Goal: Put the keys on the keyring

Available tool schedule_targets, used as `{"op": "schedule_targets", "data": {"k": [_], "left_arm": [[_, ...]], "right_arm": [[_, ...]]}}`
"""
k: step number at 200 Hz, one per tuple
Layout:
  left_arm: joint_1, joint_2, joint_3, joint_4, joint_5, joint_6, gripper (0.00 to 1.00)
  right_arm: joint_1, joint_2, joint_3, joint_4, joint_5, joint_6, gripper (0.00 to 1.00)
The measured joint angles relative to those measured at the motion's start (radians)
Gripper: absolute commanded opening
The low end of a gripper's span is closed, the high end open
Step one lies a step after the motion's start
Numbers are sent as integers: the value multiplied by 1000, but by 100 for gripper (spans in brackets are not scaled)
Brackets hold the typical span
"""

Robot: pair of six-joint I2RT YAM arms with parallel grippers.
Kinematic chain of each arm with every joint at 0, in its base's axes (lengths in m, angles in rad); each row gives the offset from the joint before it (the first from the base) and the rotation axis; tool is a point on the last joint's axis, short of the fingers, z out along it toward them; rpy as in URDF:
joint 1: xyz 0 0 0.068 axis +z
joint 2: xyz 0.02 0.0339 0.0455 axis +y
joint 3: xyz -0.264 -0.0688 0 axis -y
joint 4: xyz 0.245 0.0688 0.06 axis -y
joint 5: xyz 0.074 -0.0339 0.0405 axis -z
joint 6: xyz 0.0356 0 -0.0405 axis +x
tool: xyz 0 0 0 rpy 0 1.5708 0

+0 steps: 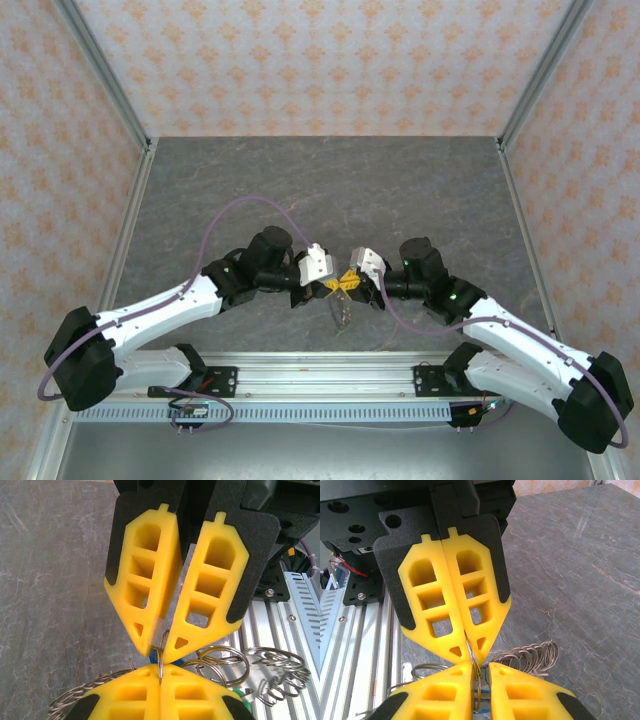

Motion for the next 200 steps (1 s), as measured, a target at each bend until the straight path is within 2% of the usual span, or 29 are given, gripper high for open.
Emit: {"op": "schedule_targets", "data": {"k": [37,76,129,200], "left_arm": [[0,-6,-6,1,0,-5,0],[6,-7,-11,31,17,-19,0],[6,-8,-11,53,39,-19,0],[6,-7,-11,54,42,-18,0]], "right_arm": [[-10,0,-21,25,-4,1,15],[-66,5,-85,93,-38,32,14],[-71,-8,-98,137,-55,68,18],[-71,-107,-69,-60,114,-59,21]]}}
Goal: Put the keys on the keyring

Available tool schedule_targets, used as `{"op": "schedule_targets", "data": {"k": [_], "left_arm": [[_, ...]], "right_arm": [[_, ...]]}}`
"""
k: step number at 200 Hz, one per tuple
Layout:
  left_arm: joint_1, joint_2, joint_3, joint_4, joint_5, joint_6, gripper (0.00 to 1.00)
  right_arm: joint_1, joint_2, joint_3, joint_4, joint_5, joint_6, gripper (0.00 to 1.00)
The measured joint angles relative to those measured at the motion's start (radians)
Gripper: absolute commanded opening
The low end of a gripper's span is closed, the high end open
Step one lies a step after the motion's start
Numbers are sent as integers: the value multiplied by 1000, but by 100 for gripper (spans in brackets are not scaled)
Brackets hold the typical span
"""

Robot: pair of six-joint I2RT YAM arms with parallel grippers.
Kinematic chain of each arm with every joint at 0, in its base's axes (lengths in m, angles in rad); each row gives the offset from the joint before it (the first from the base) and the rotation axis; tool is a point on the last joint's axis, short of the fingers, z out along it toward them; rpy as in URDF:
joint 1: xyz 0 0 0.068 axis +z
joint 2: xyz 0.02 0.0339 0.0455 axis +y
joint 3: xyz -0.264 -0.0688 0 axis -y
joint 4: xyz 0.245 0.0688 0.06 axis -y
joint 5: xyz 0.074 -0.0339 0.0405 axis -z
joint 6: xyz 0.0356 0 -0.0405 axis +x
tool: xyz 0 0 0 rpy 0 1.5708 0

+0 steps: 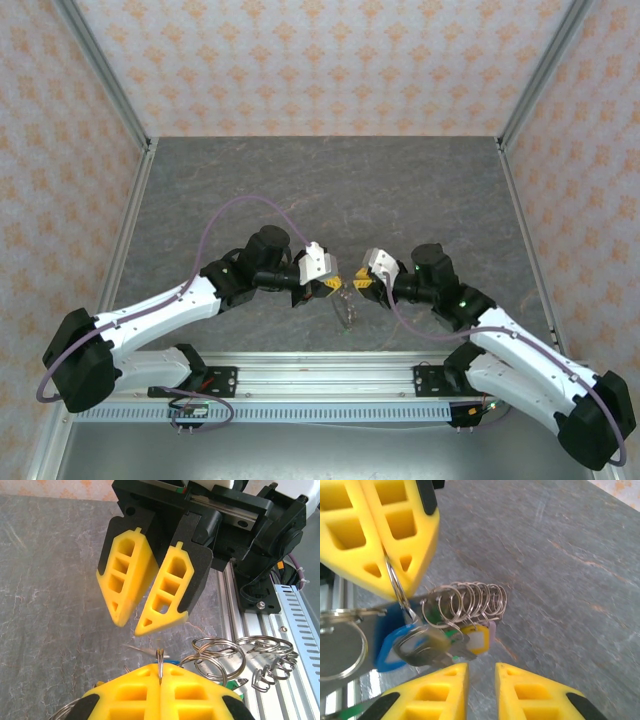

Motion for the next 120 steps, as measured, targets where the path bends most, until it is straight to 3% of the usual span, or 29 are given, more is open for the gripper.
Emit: {"op": "schedule_targets", "data": {"k": [51,120], "left_arm": [[0,1,1,-1,0,3,0],[0,5,2,-11,-2,3,0]], "right_arm": [[0,-34,18,22,-69,7,21],[0,70,51,82,-216,26,20]]}}
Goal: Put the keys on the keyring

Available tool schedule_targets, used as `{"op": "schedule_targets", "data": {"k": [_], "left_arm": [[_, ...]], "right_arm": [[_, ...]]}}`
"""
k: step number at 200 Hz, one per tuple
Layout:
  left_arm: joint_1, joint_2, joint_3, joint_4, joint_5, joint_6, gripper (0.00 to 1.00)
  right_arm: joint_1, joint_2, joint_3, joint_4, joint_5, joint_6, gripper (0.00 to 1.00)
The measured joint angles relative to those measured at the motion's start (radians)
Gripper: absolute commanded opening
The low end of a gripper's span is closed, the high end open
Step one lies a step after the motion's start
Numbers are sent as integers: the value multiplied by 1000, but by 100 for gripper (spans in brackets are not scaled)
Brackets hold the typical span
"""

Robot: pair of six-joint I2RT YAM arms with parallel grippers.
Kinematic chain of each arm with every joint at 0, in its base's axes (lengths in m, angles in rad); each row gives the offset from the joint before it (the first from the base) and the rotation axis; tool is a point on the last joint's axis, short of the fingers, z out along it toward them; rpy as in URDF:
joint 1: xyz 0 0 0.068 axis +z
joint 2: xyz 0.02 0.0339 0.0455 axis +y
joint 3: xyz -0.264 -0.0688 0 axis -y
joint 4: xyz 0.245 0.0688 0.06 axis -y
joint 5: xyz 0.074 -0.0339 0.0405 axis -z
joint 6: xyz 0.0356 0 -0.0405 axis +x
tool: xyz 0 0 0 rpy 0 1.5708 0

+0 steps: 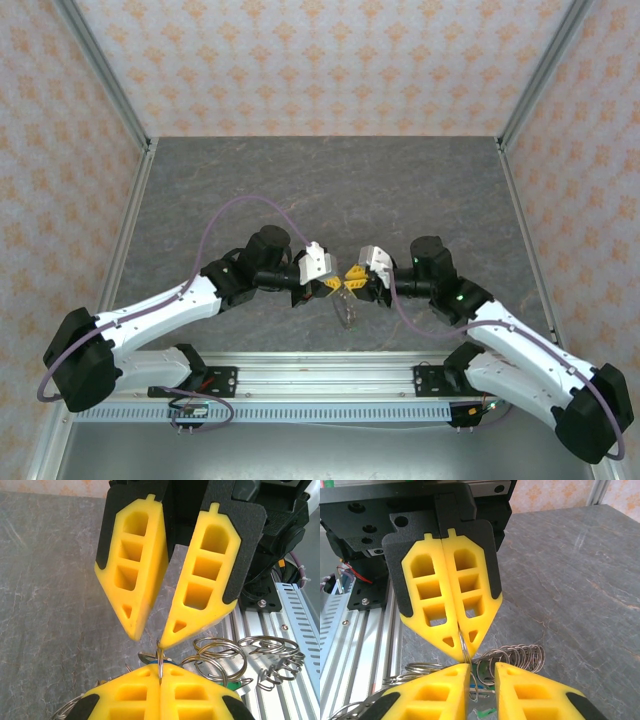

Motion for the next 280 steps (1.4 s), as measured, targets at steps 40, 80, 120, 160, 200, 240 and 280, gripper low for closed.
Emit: {"op": "schedule_targets", "data": {"k": [40,80,120,160,200,240,280], "left_arm": [[1,0,0,-13,-8,0,0],[1,0,0,-13,-14,0,0],[0,0,0,-12,-14,1,0],[0,0,0,-12,-14,0,0],[0,0,0,-12,-14,0,0],[0,0,2,-12,-14,0,0],[0,0,2,-12,-14,0,0]], "right_arm": [[0,24,0,15,-13,0,20],[-1,20,0,10,-6,-8,21],[0,-47,2,-14,39,-39,21],[0,-29,16,-23,5,-42,23],[0,0,16,-13,-20,-30,23],[0,26,17,-5,-44,-26,23],[0,41,17,3,-51,-26,20]]}}
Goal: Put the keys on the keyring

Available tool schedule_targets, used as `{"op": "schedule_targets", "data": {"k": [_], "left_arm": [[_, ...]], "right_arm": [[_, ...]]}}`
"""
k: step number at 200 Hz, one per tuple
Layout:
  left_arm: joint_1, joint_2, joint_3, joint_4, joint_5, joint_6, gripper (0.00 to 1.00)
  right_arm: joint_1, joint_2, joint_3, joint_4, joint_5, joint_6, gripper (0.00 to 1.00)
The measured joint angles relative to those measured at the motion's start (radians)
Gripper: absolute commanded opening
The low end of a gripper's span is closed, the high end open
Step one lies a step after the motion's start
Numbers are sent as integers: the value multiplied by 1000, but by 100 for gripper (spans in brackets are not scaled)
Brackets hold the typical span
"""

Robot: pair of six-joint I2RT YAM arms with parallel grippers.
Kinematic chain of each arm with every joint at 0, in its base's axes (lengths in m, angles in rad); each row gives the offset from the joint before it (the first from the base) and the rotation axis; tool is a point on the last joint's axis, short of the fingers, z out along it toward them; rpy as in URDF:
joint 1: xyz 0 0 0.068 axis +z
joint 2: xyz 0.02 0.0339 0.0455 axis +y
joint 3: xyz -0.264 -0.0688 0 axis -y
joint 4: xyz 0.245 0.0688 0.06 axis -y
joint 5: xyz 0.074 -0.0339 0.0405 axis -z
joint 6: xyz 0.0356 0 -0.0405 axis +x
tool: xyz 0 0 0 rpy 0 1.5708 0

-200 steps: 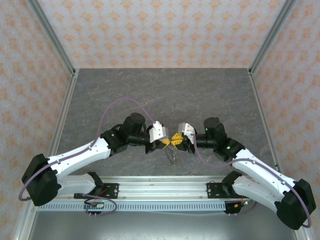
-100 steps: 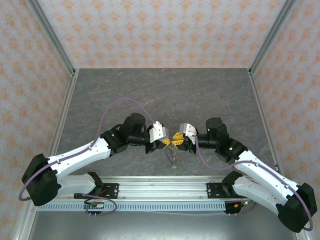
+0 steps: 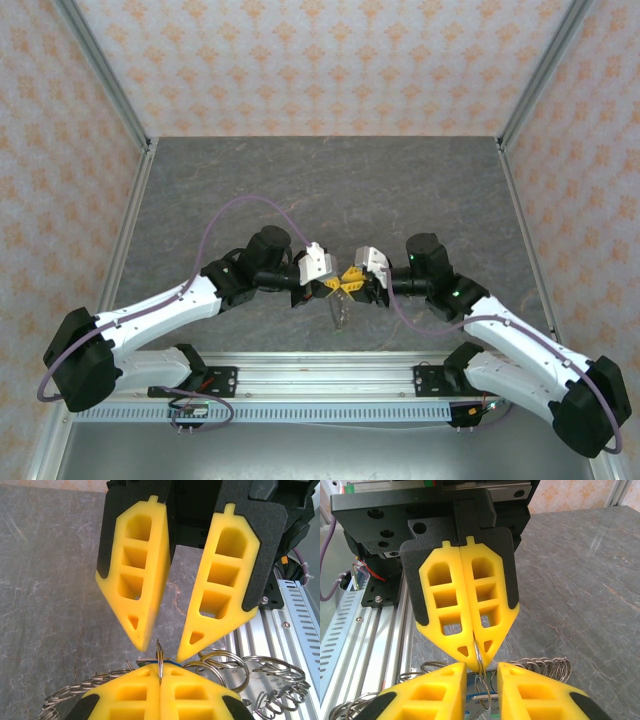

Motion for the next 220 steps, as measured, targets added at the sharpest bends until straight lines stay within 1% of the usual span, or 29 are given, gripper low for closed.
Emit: {"op": "schedule_targets", "data": {"k": [16,59,70,100,154,166,179,183,193,220], "left_arm": [[0,0,0,0,-1,0,0],[8,0,0,-8,-13,0,0],[8,0,0,-12,-19,0,0],[7,0,1,-16,-29,2,9],[4,0,29,-48,-55,34,12],[1,0,33,-54,-59,39,12],[-2,0,35,-61,-62,47,9],[-2,0,35,-63,-62,49,8],[-3,0,36,-71,-60,55,0],[-9,0,38,-83,-61,64,0]], "right_arm": [[0,15,0,8,-1,3,17],[-1,47,8,27,-7,20,0],[-1,54,15,18,-7,18,0],[4,61,47,-37,11,11,0],[55,61,139,-190,112,-34,0],[68,61,156,-216,137,-42,0],[79,61,167,-241,156,-47,0],[83,61,169,-246,163,-50,0],[90,61,175,-258,178,-54,0],[99,61,182,-277,192,-58,0]]}}
